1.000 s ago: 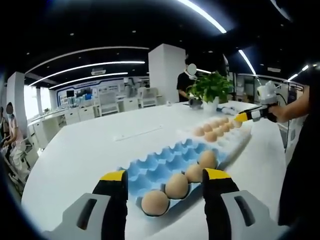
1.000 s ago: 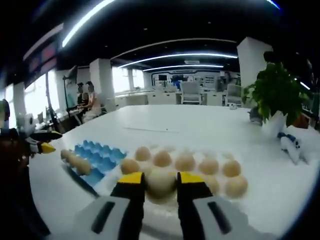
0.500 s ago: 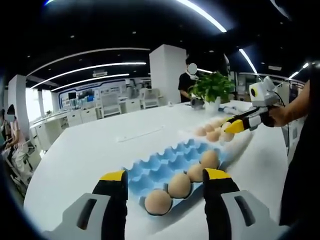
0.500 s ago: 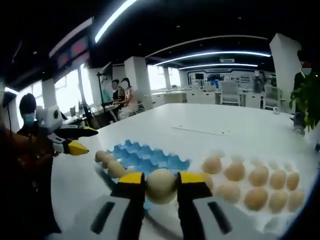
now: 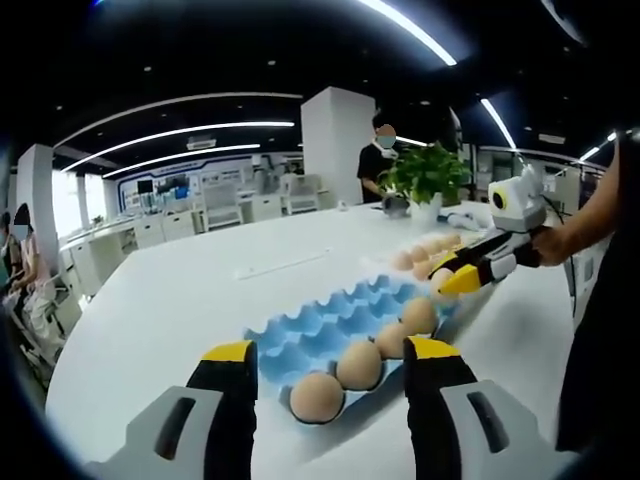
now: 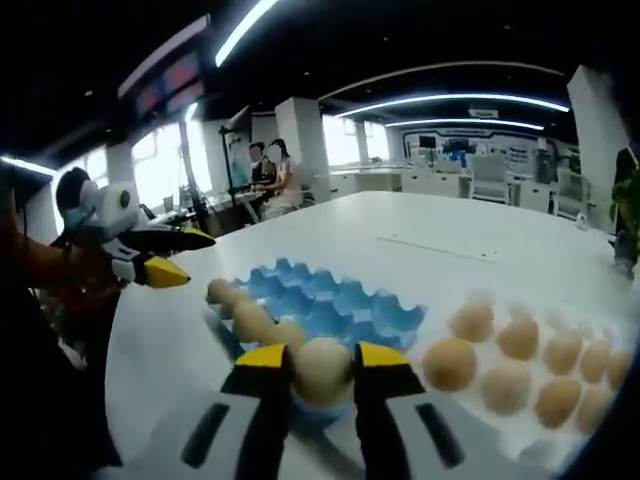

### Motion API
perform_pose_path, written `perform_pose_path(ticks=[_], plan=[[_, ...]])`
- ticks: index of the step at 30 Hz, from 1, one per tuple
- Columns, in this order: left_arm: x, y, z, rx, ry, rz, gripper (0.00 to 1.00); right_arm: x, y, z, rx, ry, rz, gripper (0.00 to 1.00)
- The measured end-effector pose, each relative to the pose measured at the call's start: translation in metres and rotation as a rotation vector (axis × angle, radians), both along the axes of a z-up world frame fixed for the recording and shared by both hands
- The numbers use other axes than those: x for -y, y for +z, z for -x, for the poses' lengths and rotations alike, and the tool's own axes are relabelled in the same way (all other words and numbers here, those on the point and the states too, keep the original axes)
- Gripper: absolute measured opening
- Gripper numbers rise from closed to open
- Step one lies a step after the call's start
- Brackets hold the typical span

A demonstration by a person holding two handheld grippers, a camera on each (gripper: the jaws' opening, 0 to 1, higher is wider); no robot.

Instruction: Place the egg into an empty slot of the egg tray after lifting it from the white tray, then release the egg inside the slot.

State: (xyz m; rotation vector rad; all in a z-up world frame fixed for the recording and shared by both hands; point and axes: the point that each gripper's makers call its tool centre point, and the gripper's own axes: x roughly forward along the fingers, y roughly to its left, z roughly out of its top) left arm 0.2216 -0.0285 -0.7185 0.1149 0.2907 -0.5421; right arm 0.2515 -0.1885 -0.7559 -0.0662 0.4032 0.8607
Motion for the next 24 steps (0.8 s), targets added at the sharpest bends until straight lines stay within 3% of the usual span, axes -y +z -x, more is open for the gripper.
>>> perform_pose_path(ticks=[18,24], plan=[[0.001,-0.002,-0.001,-0.01,-0.002,0.002,0.57,0.003,-0.021,-0.005,-0.012,0.023,0.037,0.25],[0.003,-0.001,-0.002,-0.012,-0.003,0.004,0.57,0.002,-0.02,-0.007,0.011,0.034,0.035,0.25]])
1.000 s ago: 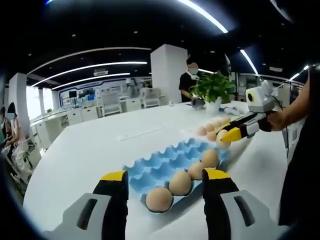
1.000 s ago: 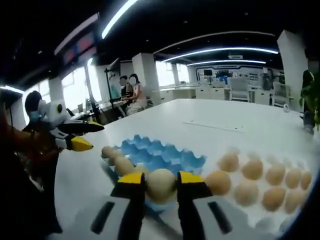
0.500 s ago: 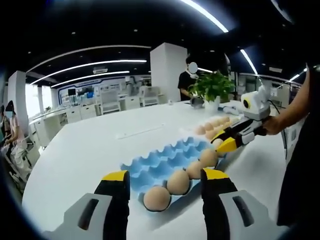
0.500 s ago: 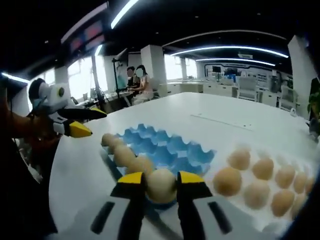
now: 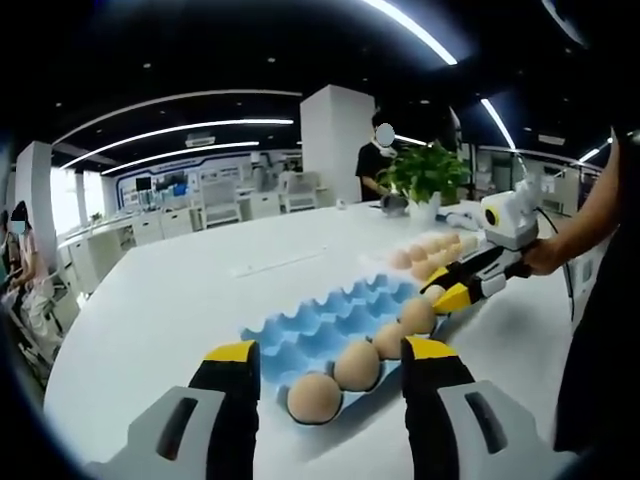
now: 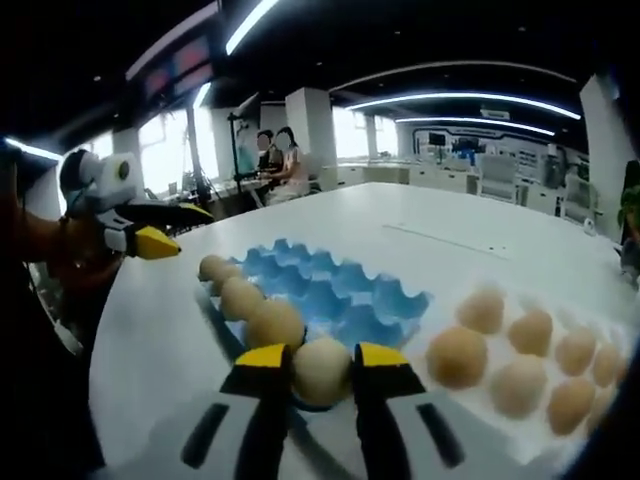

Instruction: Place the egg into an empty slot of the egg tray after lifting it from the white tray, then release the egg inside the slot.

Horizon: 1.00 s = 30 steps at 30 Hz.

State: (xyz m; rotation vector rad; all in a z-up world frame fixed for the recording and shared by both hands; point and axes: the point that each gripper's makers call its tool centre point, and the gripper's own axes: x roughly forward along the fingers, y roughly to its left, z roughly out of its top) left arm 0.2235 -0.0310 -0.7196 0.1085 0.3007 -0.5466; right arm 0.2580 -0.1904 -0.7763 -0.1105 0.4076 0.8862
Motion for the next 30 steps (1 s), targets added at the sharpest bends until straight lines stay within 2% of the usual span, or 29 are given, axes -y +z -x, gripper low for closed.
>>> perform_pose_path(ticks=[5,7,21,25,26,27,30], plan=[[0.002,-0.001,0.0,-0.002,-0.012,-0.008,0.56,-0.001,0.0,0.002,0.018,0.018,0.018,0.25],[0.003,-0.001,0.0,-0.001,-0.014,-0.007,0.56,-0.002,0.0,0.003,0.049,0.036,0.042,0.26],[0.006,0.002,0.001,0.004,-0.025,-0.004,0.55,0.0,0.0,0.005,0.061,0.037,0.032,0.27],[0.004,0.002,0.001,0.005,-0.02,-0.005,0.55,0.003,0.001,0.005,0.048,0.021,0.029,0.27],[0.004,0.002,0.002,0.004,-0.019,-0.005,0.55,0.005,0.002,0.006,0.017,0.001,0.002,0.27],[0.003,0.002,0.002,0.004,-0.016,-0.003,0.55,0.007,0.006,0.005,0.017,-0.007,-0.016,0.27],[0.0,0.003,0.001,0.018,-0.008,-0.009,0.56,0.016,0.021,0.0,0.059,-0.045,-0.042,0.25]])
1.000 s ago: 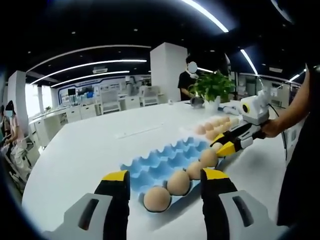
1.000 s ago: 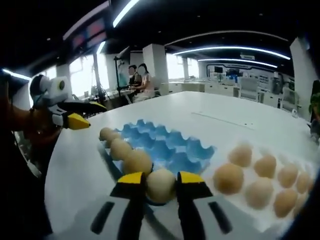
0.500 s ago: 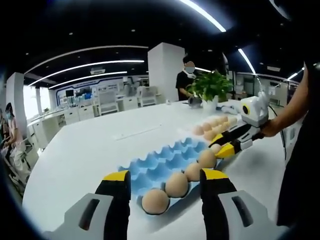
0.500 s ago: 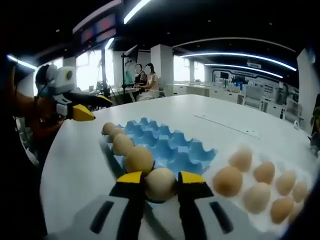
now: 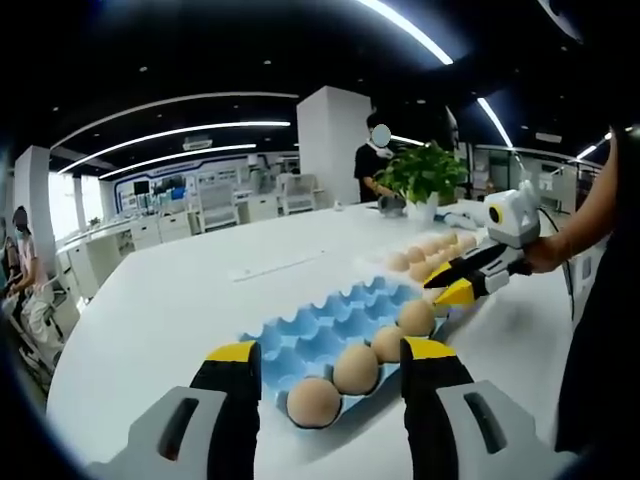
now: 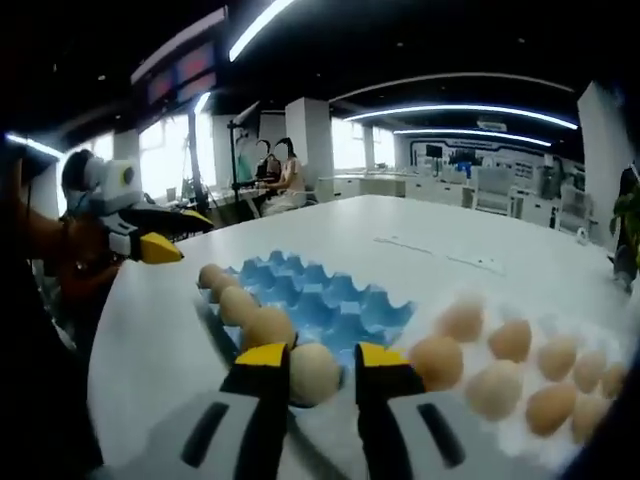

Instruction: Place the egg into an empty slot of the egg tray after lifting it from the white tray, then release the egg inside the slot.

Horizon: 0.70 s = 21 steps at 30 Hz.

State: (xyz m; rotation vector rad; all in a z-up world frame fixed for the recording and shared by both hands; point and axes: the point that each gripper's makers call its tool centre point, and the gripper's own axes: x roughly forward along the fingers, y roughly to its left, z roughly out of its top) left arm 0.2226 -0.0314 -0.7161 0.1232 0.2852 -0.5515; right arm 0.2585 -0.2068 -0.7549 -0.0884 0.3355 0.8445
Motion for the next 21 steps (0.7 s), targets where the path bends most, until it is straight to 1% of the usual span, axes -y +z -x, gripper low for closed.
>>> perform_pose_path(ticks=[1,2,3,4,6,8,12,13,14,16,17,19,21], plan=[[-0.001,0.0,0.0,-0.003,0.004,0.002,0.56,0.006,0.007,-0.006,0.03,-0.031,-0.002,0.26],[-0.001,0.0,0.0,-0.003,0.007,0.001,0.57,0.011,0.01,-0.011,0.05,-0.047,0.014,0.26],[-0.001,0.0,-0.001,-0.001,0.007,0.0,0.57,0.014,0.012,-0.013,0.052,-0.055,0.011,0.26],[-0.001,0.0,-0.001,-0.001,0.007,0.001,0.57,0.021,0.016,-0.02,0.068,-0.087,0.009,0.26],[-0.001,0.0,-0.001,-0.002,0.005,0.0,0.57,0.031,0.015,-0.03,0.062,-0.125,0.027,0.27],[0.001,-0.001,0.0,-0.006,0.001,0.002,0.57,0.04,0.017,-0.04,0.069,-0.161,0.01,0.27],[0.002,-0.002,0.002,-0.01,-0.004,0.0,0.56,0.052,0.008,-0.051,0.05,-0.21,0.047,0.32],[0.002,-0.002,0.002,-0.012,-0.003,0.0,0.56,0.052,0.007,-0.053,0.048,-0.207,0.044,0.32],[0.002,-0.002,0.003,-0.014,-0.003,0.003,0.56,0.053,0.003,-0.052,0.028,-0.206,0.053,0.32],[0.0,-0.002,0.003,-0.015,0.003,0.002,0.57,0.052,0.001,-0.054,0.03,-0.202,0.058,0.34],[0.0,-0.002,0.003,-0.018,0.004,0.0,0.57,0.051,-0.003,-0.053,0.016,-0.198,0.074,0.35],[-0.002,-0.002,0.002,-0.013,0.013,0.0,0.6,0.049,-0.003,-0.053,0.029,-0.187,0.085,0.37],[-0.004,-0.002,0.002,-0.017,0.016,-0.001,0.6,0.046,-0.005,-0.054,0.025,-0.171,0.106,0.39]])
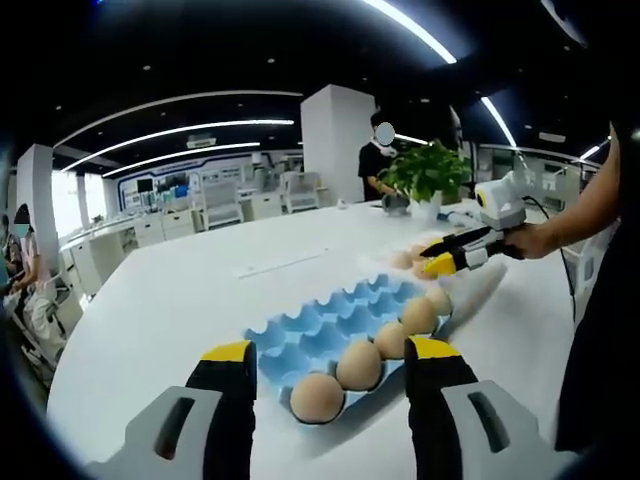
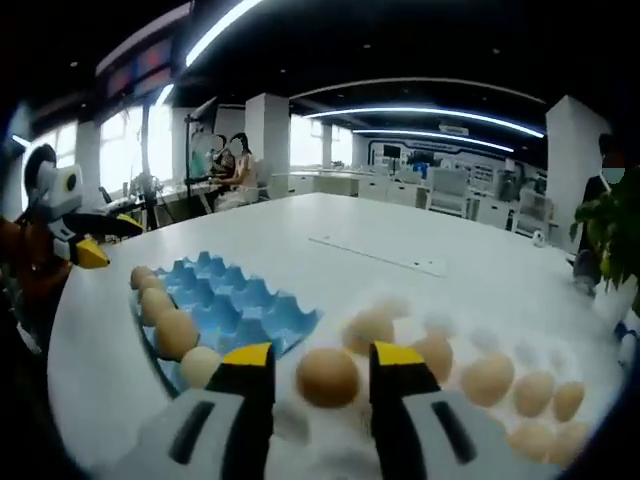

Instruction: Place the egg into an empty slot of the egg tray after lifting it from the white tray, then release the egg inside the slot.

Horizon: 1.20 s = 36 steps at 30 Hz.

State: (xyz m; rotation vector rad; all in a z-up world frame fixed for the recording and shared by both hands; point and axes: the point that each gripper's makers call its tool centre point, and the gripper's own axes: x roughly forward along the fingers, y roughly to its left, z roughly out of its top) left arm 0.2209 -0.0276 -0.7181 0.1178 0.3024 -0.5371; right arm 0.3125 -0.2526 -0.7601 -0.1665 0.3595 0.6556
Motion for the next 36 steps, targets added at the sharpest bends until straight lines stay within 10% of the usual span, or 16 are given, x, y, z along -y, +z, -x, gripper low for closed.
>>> perform_pose_path(ticks=[6,19,23,36], plan=[[0.0,-0.002,0.0,-0.014,0.001,0.005,0.61,-0.007,-0.015,0.001,-0.031,0.093,0.175,0.42],[0.0,-0.002,-0.002,-0.015,-0.002,0.009,0.58,0.007,-0.009,-0.005,-0.138,0.046,0.12,0.28],[0.001,-0.002,-0.004,-0.015,-0.003,0.01,0.58,0.003,-0.019,0.0,-0.118,0.16,0.262,0.29],[-0.003,-0.003,-0.006,-0.022,0.027,0.027,0.63,0.003,-0.008,0.001,-0.092,0.118,0.131,0.25]])
